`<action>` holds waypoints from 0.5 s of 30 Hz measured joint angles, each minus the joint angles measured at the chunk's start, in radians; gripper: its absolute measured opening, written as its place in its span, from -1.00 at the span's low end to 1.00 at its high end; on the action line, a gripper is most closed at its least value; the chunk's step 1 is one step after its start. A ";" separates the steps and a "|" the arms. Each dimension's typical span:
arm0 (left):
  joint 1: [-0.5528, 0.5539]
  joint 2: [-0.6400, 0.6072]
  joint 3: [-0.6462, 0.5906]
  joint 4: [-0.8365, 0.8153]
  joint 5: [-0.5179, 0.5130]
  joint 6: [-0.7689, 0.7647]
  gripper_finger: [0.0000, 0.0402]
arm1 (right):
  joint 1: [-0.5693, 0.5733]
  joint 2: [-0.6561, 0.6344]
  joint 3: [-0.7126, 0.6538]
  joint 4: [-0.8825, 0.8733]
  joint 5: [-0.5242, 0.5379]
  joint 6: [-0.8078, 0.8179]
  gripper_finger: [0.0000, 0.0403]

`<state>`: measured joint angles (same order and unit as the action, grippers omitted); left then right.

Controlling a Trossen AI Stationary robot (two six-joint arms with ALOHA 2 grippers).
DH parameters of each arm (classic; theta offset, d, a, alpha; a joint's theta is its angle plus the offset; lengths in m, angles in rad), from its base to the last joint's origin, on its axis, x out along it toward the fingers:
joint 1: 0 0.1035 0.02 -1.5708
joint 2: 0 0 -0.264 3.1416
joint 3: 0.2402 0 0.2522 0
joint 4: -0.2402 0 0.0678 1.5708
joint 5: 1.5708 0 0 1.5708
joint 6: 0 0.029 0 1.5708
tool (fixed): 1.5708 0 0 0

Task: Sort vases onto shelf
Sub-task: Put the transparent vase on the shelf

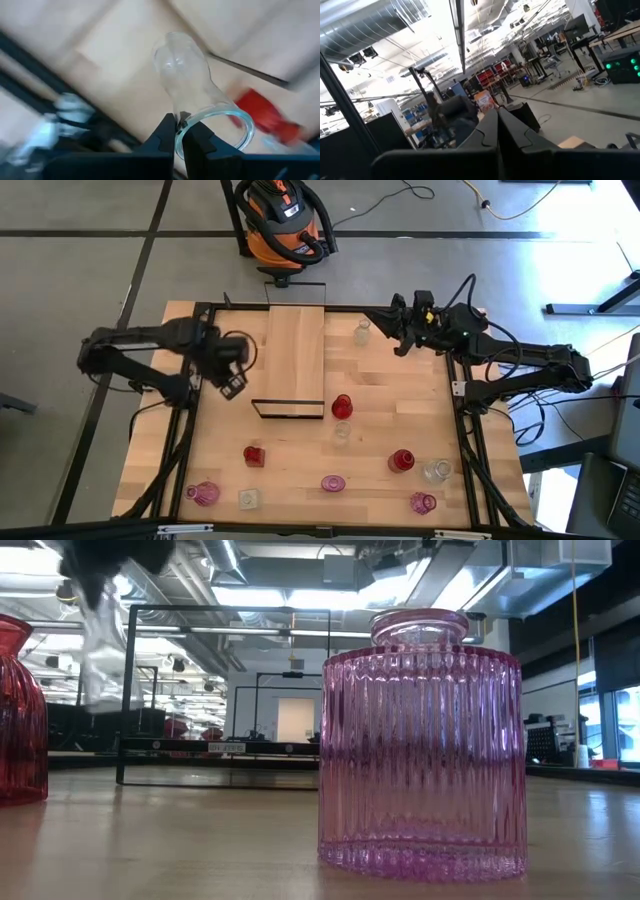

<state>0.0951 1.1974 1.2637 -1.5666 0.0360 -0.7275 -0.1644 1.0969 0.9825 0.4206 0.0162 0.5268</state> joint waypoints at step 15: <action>0.223 0.355 0.420 -0.003 -0.142 0.474 -0.97 | 0.000 -0.008 0.000 0.001 0.001 0.023 -1.00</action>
<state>0.3178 1.5526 1.6837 -1.5695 -0.1060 -0.2533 -0.1642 1.0893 0.9825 0.4217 0.0172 0.5499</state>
